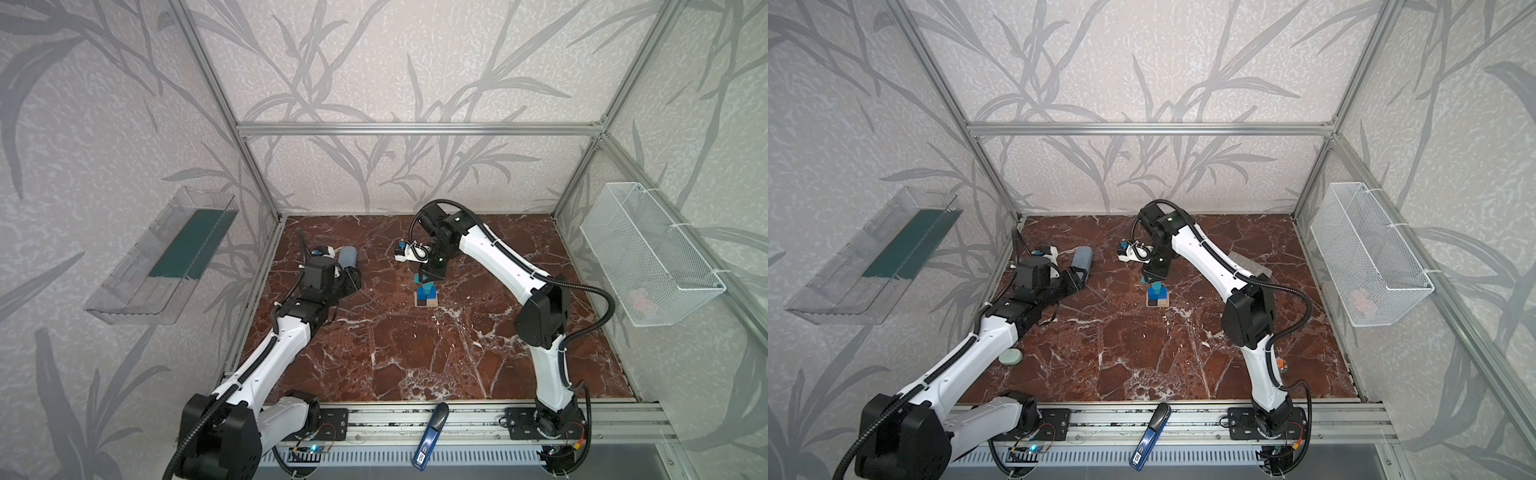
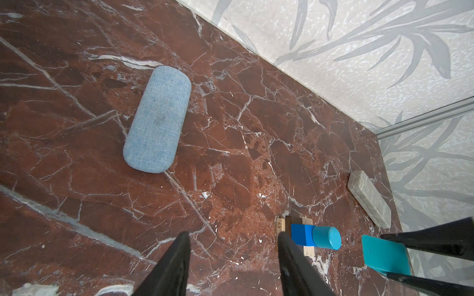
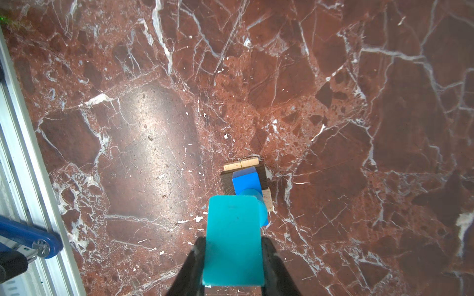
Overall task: Build the wood block tower
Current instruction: 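Carry the teal block over the stack with the right gripper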
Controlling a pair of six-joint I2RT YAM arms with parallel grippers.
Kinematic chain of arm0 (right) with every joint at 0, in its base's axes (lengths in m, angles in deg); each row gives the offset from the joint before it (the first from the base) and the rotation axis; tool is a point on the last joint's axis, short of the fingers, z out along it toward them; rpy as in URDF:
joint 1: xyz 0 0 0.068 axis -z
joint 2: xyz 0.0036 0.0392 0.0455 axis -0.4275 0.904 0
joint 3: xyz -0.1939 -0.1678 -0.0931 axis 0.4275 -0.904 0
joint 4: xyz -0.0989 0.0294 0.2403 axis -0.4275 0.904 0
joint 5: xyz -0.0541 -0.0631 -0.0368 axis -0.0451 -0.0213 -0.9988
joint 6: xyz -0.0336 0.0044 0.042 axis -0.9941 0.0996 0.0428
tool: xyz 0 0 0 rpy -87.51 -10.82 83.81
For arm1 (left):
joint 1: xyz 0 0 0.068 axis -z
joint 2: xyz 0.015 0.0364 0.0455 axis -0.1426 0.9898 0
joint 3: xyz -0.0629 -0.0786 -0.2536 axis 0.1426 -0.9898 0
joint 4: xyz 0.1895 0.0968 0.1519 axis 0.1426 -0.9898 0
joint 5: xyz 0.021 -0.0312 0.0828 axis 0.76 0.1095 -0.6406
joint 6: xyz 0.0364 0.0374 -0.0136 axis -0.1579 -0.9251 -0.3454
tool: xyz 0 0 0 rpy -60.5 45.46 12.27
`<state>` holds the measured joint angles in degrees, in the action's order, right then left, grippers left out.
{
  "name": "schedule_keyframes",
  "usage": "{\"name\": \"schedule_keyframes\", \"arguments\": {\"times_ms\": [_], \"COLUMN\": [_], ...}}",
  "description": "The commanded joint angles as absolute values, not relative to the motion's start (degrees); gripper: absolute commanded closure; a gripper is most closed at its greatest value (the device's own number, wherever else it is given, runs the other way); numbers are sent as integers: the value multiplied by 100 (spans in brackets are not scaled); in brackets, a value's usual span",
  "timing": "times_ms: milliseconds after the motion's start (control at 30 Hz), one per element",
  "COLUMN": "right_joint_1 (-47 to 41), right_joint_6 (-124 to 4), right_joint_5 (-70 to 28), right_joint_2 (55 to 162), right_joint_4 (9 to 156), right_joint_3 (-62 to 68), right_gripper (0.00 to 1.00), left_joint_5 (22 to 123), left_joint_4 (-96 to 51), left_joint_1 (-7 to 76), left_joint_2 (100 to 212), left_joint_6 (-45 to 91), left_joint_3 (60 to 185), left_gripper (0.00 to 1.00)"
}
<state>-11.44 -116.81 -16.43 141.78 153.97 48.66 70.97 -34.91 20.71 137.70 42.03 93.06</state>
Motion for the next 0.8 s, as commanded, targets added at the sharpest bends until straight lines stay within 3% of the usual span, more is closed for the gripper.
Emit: {"name": "schedule_keyframes", "arguments": {"times_ms": [0,767], "right_joint_1": [-1125,-945], "right_joint_6": [-11988,-12327], "right_joint_5": [-1487,-1562], "right_joint_2": [13954,13824], "right_joint_4": [15367,14821], "right_joint_3": [4749,4158], "right_gripper": [100,100], "left_joint_5": [7021,7293], "left_joint_4": [-3620,-3494], "left_joint_1": [2037,2041], "left_joint_2": [13626,13742], "left_joint_6": [4119,3976], "left_joint_3": [9489,9576], "left_gripper": [46,47]}}
